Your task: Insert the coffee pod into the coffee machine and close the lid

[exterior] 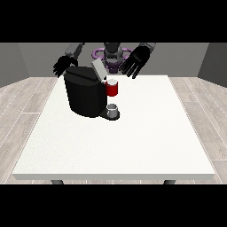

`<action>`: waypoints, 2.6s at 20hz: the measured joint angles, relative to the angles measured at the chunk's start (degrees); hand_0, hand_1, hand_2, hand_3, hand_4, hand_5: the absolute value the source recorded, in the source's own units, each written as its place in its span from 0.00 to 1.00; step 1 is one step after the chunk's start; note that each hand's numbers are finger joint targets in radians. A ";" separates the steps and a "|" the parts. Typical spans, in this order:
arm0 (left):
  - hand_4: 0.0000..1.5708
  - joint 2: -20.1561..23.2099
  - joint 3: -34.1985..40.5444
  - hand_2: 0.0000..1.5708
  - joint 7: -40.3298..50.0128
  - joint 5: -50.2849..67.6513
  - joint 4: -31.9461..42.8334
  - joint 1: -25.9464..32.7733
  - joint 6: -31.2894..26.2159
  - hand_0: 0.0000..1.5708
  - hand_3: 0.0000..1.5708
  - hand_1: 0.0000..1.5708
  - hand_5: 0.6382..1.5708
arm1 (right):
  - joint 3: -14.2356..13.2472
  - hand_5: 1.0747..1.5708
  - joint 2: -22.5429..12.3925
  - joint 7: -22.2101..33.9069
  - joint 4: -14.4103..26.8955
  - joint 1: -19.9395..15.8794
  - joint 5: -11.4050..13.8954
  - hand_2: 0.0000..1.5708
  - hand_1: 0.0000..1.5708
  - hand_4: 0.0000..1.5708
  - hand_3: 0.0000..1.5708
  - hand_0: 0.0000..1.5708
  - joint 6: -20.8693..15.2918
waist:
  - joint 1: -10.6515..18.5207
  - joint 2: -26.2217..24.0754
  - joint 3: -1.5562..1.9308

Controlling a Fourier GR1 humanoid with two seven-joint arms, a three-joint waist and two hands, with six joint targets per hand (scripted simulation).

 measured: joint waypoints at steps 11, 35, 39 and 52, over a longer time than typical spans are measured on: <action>0.00 -10.22 12.45 0.00 -3.23 16.24 -0.76 11.34 0.70 0.00 0.00 0.00 1.00 | -0.89 1.00 -3.37 1.03 -2.04 5.36 -0.86 0.00 0.00 0.24 0.00 0.00 2.93 | 7.06 -11.74 -0.06; 0.14 -21.00 13.11 0.00 -2.18 33.26 -16.37 33.76 -5.27 0.00 0.00 0.00 1.00 | 2.04 1.00 -8.28 8.79 -4.54 -3.62 0.53 0.00 0.00 0.00 0.00 0.00 10.24 | 20.75 -16.93 -0.01; 0.00 -21.32 10.64 0.00 -0.48 35.67 -22.00 36.35 -4.10 0.00 0.00 0.00 1.00 | 1.21 1.00 -8.03 8.29 -2.02 -6.17 -0.09 0.00 0.00 0.00 0.00 0.00 11.29 | 21.08 -14.85 0.00; 0.00 -20.17 7.43 0.00 4.83 41.02 -36.99 43.24 -3.21 0.00 0.00 0.00 1.00 | -1.75 1.00 -7.89 3.49 9.36 -14.36 0.13 0.00 0.00 0.00 0.00 0.00 12.01 | 21.53 -7.49 0.01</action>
